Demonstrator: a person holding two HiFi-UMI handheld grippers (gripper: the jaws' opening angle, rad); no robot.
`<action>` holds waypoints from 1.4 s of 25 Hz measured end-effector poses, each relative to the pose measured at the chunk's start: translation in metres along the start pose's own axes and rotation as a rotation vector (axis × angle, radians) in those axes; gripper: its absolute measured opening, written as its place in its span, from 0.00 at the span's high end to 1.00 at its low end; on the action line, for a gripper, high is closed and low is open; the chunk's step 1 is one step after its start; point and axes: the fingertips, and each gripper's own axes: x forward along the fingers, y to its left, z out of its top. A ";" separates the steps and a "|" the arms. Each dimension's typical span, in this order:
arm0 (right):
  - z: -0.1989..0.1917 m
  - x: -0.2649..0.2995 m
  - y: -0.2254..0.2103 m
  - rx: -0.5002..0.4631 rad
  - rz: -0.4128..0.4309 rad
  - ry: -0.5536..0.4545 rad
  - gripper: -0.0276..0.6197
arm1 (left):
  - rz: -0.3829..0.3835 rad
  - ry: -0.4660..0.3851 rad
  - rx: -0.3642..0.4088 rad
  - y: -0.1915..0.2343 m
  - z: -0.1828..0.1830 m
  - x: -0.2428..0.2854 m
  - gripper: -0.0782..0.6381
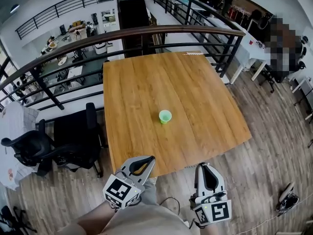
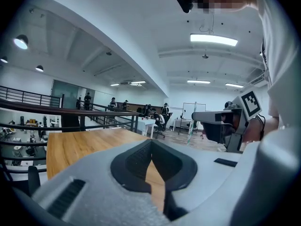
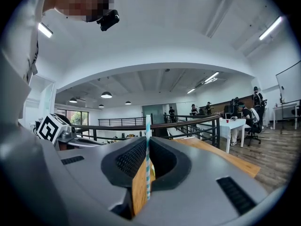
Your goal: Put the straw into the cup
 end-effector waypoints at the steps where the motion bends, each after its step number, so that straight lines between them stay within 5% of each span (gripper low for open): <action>1: 0.002 0.012 -0.002 -0.001 0.000 0.001 0.91 | 0.000 0.000 -0.003 0.009 0.001 0.006 0.87; 16: 0.010 0.159 -0.017 0.006 0.001 0.050 0.91 | -0.019 0.026 -0.029 0.120 0.013 0.073 0.87; 35: 0.005 0.234 -0.015 0.013 0.152 0.082 0.91 | 0.142 0.040 -0.099 0.173 0.022 0.083 0.87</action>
